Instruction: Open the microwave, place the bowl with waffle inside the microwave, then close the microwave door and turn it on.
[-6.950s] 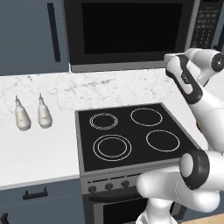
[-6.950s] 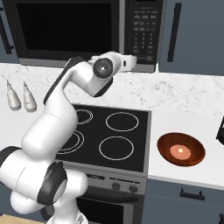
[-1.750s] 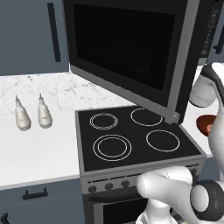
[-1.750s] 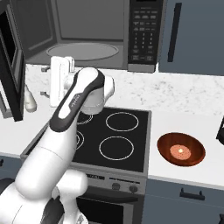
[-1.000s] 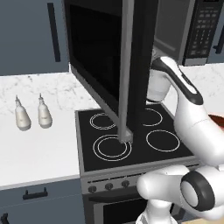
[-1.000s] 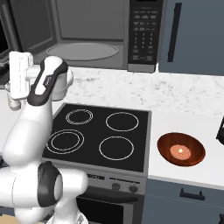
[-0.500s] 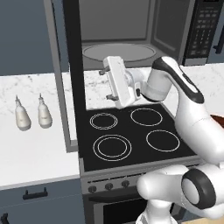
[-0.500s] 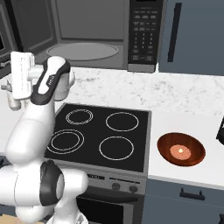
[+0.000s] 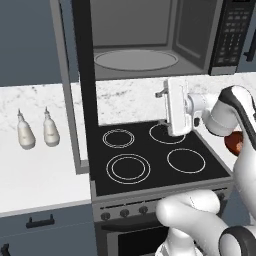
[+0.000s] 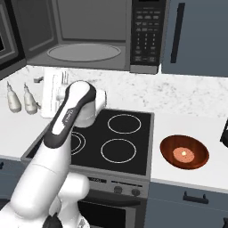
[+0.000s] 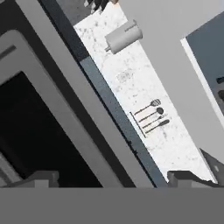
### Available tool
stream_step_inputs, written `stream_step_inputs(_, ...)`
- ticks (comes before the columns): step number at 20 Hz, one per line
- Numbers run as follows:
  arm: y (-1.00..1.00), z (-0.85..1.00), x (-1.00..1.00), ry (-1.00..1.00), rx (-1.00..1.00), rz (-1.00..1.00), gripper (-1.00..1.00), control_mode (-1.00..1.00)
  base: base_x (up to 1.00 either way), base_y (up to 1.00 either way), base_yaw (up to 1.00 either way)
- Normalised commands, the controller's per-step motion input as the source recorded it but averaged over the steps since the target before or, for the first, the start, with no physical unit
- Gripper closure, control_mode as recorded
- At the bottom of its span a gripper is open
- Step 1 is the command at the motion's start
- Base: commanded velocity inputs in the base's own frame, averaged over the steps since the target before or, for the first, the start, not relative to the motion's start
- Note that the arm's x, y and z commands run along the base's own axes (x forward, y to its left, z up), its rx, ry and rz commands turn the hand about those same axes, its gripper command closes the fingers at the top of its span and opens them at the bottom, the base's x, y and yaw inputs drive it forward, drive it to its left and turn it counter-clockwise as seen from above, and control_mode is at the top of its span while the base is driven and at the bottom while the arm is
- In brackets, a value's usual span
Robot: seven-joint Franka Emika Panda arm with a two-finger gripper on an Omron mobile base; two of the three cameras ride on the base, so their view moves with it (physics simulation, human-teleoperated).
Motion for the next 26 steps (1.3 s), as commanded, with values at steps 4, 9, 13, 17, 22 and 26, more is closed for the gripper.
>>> stream_step_inputs(4, -1.0, -0.43, -0.01, -0.15, -0.46, -0.32, -1.0, -1.0, 0.0, 0.0, 0.0)
stream_step_inputs(9, -1.0, -0.4, 0.0, -0.08, -0.69, -0.3, -1.0, -1.0, 0.0, 0.0, 0.0)
stream_step_inputs(13, -0.98, -0.78, 0.0, -0.04, -0.76, -0.26, -1.0, -1.0, 0.0, 0.0, 0.0)
stream_step_inputs(17, -1.0, -0.98, 0.0, -0.02, -0.51, -0.24, -1.0, -1.0, 0.0, 0.0, 0.0)
stream_step_inputs(22, -1.0, -0.68, 0.0, 0.0, -0.1, -0.23, -1.0, -1.0, 0.0, 0.0, 0.0)
stream_step_inputs(26, -1.0, -0.37, 0.0, 0.0, -0.01, -0.25, -1.0, -1.0, 0.0, 0.0, 0.0)
